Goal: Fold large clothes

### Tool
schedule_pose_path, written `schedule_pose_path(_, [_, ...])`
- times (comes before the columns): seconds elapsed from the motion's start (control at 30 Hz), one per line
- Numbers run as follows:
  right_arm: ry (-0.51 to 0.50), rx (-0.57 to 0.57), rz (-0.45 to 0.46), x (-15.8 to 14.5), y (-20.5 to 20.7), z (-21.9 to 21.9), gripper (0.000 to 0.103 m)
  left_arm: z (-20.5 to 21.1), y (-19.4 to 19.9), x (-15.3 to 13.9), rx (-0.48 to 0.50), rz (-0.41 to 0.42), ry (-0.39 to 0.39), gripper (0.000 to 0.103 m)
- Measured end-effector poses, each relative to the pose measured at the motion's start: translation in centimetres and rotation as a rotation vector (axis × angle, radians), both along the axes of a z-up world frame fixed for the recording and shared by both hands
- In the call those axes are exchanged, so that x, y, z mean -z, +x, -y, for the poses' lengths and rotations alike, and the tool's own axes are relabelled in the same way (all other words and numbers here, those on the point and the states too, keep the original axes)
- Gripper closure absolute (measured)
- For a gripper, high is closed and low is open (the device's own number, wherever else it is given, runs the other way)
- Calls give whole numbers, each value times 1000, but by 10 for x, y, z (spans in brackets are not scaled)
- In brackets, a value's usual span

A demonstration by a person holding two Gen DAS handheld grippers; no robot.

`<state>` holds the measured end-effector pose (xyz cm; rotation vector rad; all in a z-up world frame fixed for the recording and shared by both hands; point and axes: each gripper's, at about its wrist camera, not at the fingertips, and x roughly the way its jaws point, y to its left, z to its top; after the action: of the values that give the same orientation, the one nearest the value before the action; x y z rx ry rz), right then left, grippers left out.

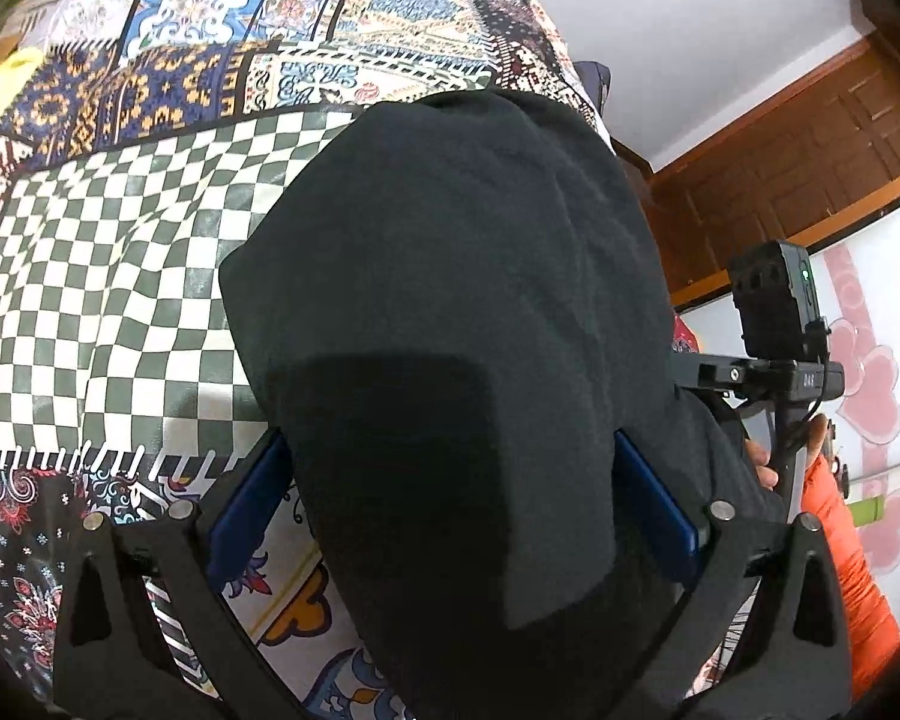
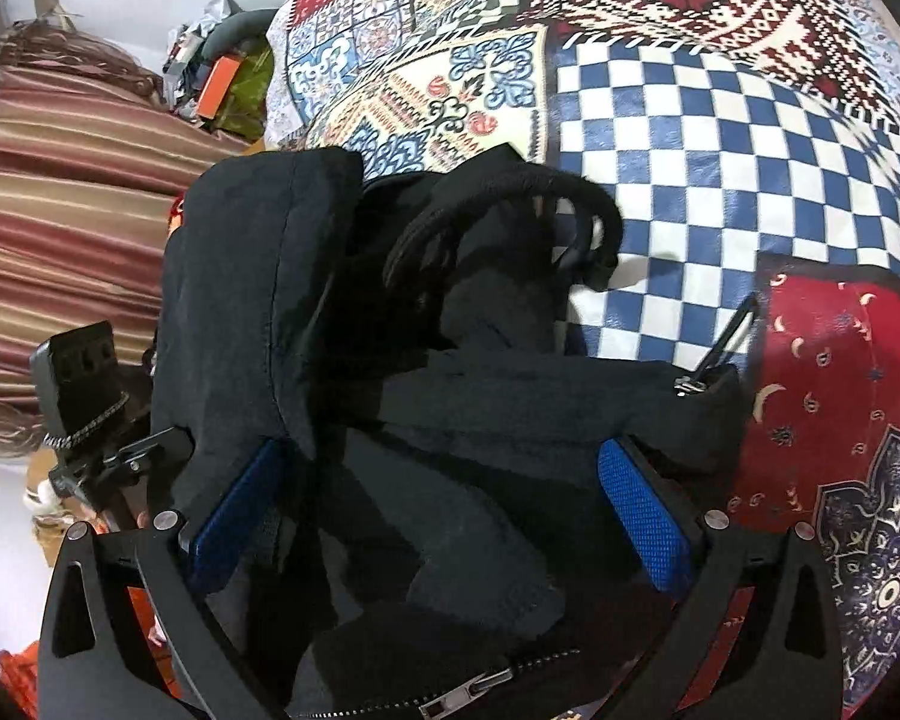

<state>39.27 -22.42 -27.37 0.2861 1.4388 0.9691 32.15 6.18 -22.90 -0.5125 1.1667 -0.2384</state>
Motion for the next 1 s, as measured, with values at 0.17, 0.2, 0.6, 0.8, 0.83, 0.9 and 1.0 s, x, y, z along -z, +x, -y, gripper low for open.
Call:
schedule_pose_path(0.17, [-22, -36, 2, -2, -1, -11, 0, -5, 10, 7, -28, -41, -5, 0])
schedule_pose_path(0.2, [-27, -38, -10, -2, 0, -17, 0, -6, 12, 9, -35, -47, -4, 0])
schedule_pose_path(0.6, [69, -36, -63, -26, -3, -37, 64, -21, 9, -2, -28, -28, -86, 20])
schedule_pose_path(0.8, [-10, -89, 49, -47, -16, -61, 76, -18, 2, -23, 4, 22, -28, 28])
schedule_pose_path(0.83, [-11, -85, 55, -47, -17, -61, 77, -17, 2, -24, 6, 24, -27, 28])
schedule_pose_path(0.9, [-12, -62, 66, -47, -22, -58, 78, -13, 0, -30, 17, 48, -9, 30])
schedule_pose_path(1.0, [-21, -43, 94, -50, -28, -49, 78, -1, 3, -37, 43, 80, 34, 31])
